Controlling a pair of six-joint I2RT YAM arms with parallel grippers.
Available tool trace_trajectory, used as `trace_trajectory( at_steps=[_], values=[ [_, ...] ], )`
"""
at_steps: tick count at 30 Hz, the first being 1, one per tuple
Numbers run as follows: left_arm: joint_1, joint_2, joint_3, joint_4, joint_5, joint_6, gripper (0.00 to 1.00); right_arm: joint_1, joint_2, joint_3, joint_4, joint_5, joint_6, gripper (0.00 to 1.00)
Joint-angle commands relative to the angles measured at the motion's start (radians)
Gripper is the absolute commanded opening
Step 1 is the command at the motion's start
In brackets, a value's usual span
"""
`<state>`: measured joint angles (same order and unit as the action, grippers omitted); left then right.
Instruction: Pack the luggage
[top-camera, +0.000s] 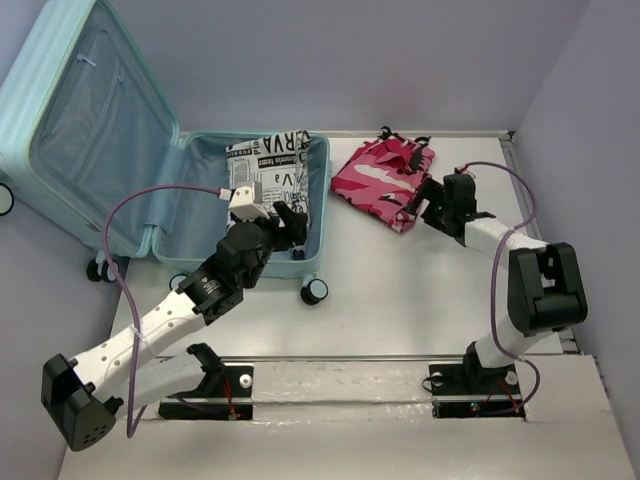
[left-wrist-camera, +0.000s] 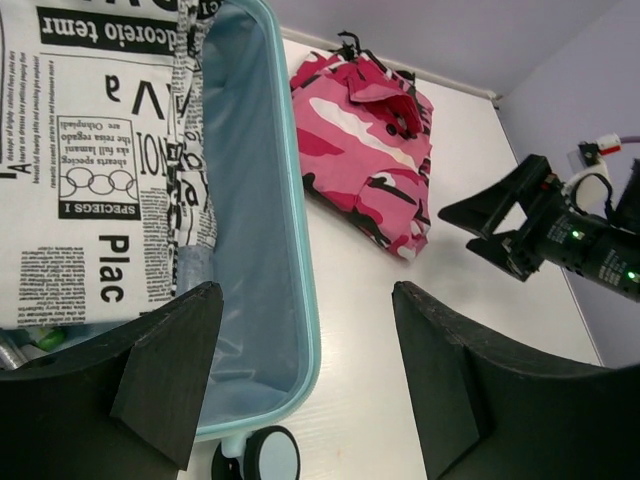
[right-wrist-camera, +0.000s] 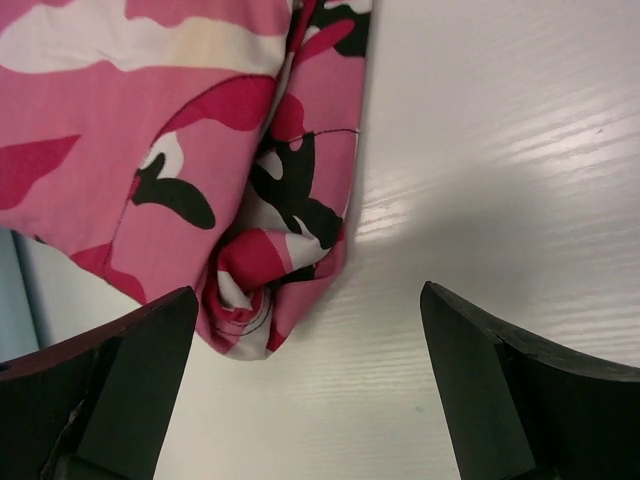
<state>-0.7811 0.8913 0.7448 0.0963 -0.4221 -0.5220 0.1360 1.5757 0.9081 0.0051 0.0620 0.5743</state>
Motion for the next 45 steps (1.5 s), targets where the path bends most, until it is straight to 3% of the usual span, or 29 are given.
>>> trace_trajectory(
  at_steps=[1,5,9,12,13,15,18,23,25,26,27,29,36,41,45],
  values=[
    [-0.038,0.024,0.016,0.062,-0.001,0.028,0.80,-0.001,0.090,0.058,0.064,-0.091,0.022,0.99],
    [-0.069,0.055,0.021,0.075,0.002,0.028,0.81,-0.001,0.182,0.090,0.125,-0.204,0.065,0.96],
    [-0.098,0.080,0.022,0.088,-0.001,0.027,0.81,-0.001,0.263,0.110,0.142,-0.234,0.114,0.87],
    [-0.112,0.104,0.039,0.094,0.002,0.033,0.81,-0.001,0.297,0.110,0.174,-0.266,0.139,0.59],
    [-0.116,0.112,0.044,0.094,0.002,0.034,0.81,-0.001,0.300,0.098,0.183,-0.264,0.145,0.33],
    [-0.124,0.150,0.065,0.095,0.017,0.040,0.81,-0.001,0.240,0.037,0.193,-0.205,0.136,0.12],
    [-0.135,0.178,0.085,0.102,0.020,0.045,0.82,-0.039,0.155,-0.046,0.193,-0.174,0.116,0.07],
    [-0.173,0.271,0.143,0.102,0.043,0.071,0.84,-0.217,-0.126,-0.331,0.199,-0.177,0.124,0.07],
    [-0.190,0.311,0.165,0.102,0.040,0.079,0.84,-0.277,-0.227,-0.409,0.197,-0.183,0.131,0.18],
    [-0.202,0.320,0.180,0.105,0.039,0.079,0.84,-0.317,-0.320,-0.469,0.196,-0.188,0.139,0.34],
    [-0.208,0.337,0.183,0.108,0.040,0.076,0.84,-0.317,-0.357,-0.485,0.178,-0.195,0.134,0.76],
    [-0.225,0.353,0.195,0.117,0.039,0.076,0.84,-0.317,-0.422,-0.480,0.110,-0.224,0.108,1.00],
    [-0.231,0.521,0.318,0.062,0.074,0.103,0.85,-0.317,-0.476,-0.482,0.062,-0.182,0.064,1.00],
    [-0.230,0.808,0.531,-0.040,0.059,0.149,0.86,-0.317,-0.399,-0.468,0.062,-0.188,0.085,1.00],
    [-0.207,0.949,0.662,-0.078,0.062,0.146,0.86,-0.317,-0.393,-0.480,0.064,-0.180,0.084,1.00]
  ],
)
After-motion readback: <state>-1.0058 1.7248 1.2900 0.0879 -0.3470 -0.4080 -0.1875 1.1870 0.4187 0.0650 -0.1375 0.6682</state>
